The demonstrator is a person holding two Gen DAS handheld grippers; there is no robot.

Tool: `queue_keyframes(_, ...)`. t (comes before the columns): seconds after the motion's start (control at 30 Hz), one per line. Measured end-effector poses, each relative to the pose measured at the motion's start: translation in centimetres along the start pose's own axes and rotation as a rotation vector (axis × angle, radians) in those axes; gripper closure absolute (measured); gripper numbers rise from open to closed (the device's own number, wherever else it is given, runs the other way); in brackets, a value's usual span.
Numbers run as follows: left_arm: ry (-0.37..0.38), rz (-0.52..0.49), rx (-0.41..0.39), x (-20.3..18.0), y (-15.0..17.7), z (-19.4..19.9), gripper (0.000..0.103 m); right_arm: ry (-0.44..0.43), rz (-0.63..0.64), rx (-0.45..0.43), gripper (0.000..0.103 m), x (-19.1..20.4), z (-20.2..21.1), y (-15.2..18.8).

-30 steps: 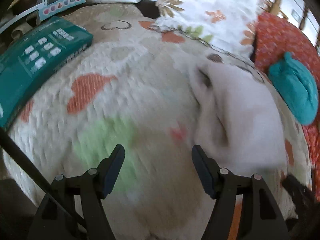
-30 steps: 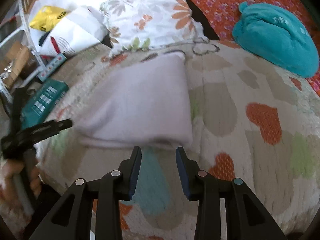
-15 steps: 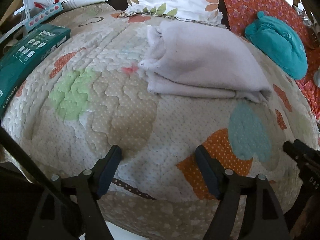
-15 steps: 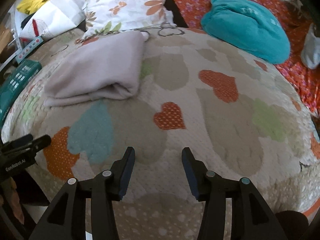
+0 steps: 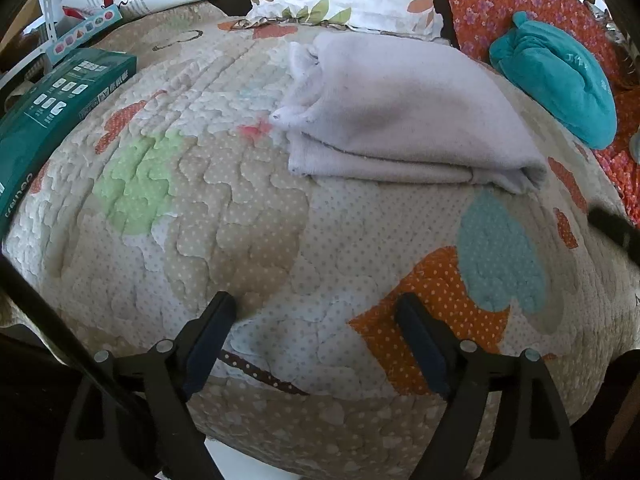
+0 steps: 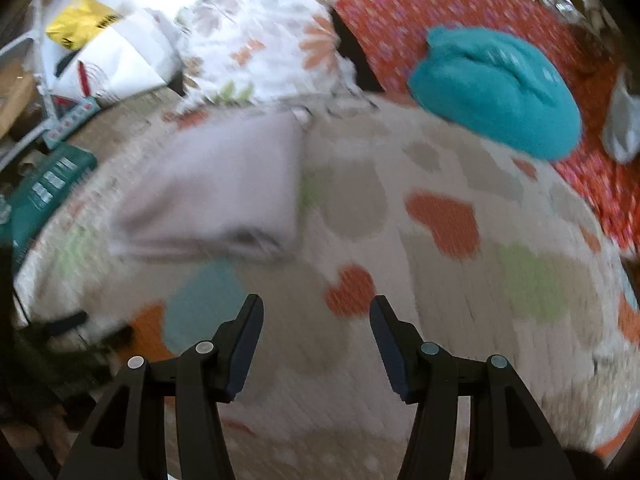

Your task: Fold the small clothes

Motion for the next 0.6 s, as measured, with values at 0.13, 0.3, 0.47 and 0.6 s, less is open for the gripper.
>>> queue_keyframes(0.13,0.011,0.004,0.005,0.2,0.0,-0.1,0.018,-0.037,0.063,-0.021,0.043,2.0,-1.8,-3.9)
queue_keyframes(0.3,0.026,0.009,0.013,0.5,0.0,-0.2,0.016,-0.07,0.081,0.049,0.055,3.3,-6.6,-6.8)
queue_keyframes(0.47,0.04,0.02,0.029,0.7,-0.1,-0.5,0.013,-0.03,0.157,0.152,0.053,4.1,-11.2,-5.9)
queue_keyframes(0.6,0.045,0.028,0.043,0.6,0.0,-0.6,0.01,-0.007,0.245,0.098,0.053,5.7,-9.1,-7.3)
Point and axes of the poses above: each gripper's, at about its wrist camera, not at the fingertips, and z roughly against the way its jaws point, x to its left, y to its underside, the point moved 5 cm from there along -z, roughly the way its jaws point, and after that the axes turned 1 degree about z, right-handed, at the moved point
